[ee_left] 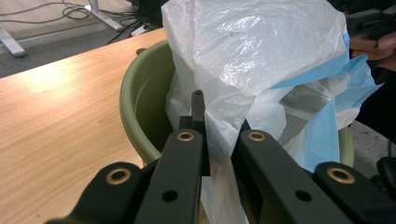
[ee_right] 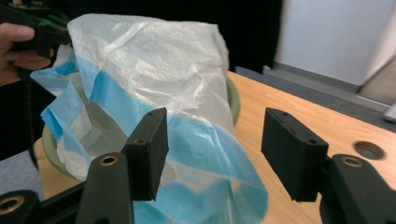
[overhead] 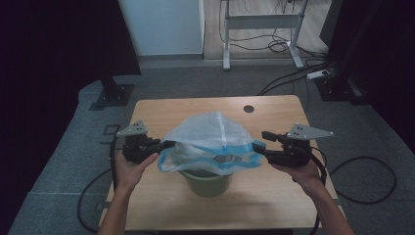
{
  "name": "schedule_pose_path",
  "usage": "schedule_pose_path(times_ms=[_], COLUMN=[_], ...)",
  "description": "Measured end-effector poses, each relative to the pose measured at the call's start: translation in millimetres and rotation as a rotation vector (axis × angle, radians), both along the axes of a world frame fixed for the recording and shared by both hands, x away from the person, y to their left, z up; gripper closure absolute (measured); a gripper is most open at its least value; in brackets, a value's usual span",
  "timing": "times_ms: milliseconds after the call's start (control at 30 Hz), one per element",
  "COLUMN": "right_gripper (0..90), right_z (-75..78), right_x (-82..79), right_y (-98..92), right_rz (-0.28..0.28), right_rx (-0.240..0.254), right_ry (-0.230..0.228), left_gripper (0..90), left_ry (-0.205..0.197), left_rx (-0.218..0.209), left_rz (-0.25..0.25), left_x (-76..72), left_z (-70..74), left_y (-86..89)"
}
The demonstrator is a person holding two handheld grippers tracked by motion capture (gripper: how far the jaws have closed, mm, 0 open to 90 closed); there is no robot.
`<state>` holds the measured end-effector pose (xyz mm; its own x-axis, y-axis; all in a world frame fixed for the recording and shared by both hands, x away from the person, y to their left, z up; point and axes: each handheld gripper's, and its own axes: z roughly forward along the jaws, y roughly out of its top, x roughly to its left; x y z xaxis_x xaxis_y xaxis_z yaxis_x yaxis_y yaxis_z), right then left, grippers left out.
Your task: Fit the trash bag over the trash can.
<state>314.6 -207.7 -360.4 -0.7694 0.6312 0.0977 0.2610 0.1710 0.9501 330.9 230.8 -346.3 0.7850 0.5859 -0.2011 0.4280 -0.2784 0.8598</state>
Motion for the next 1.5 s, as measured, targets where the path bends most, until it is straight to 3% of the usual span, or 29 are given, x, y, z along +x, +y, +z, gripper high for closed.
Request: schedule_pose_path(times_ms=[200, 267, 467, 633, 800, 900, 1233, 1500], right_gripper=[81.1, 88.8, 89.3, 89.3, 89.3, 89.3, 89.3, 89.3], right_z=[-1.4, 0.3, 6.9, 9.5, 11.1, 8.6, -16.2, -40.6], right_x=[8.3, 11.1, 22.0, 33.4, 50.7, 63.2, 92.0, 102.3], right_y=[13.5, 15.7, 14.0, 18.6, 26.5, 28.4, 35.8, 43.4], right_rz=[0.095, 0.097, 0.069, 0.037, -0.004, -0.027, -0.095, -0.117], right_rx=[-0.047, -0.05, 0.013, 0.033, 0.04, 0.051, 0.037, 0.0], right_ry=[-0.005, -0.003, 0.0, -0.001, 0.006, 0.033, 0.106, 0.156], left_gripper=[90.0, 89.9, 89.3, 89.1, 89.4, 88.9, 86.5, 84.3], left_ry=[0.002, 0.005, 0.016, 0.022, 0.031, 0.044, 0.11, 0.199], left_rx=[-0.015, -0.02, -0.058, -0.062, -0.038, -0.036, -0.036, -0.051], left_rz=[-0.017, -0.023, -0.037, -0.007, 0.014, 0.021, 0.043, 0.079], left_x=[1.5, 2.6, 9.3, 18.5, 32.1, 40.1, 57.4, 69.2], left_z=[-0.2, -0.2, -0.2, -2.2, -0.8, -1.3, -15.6, -34.6], left_y=[3.7, 5.0, 12.0, 14.0, 13.3, 13.7, 16.9, 22.6])
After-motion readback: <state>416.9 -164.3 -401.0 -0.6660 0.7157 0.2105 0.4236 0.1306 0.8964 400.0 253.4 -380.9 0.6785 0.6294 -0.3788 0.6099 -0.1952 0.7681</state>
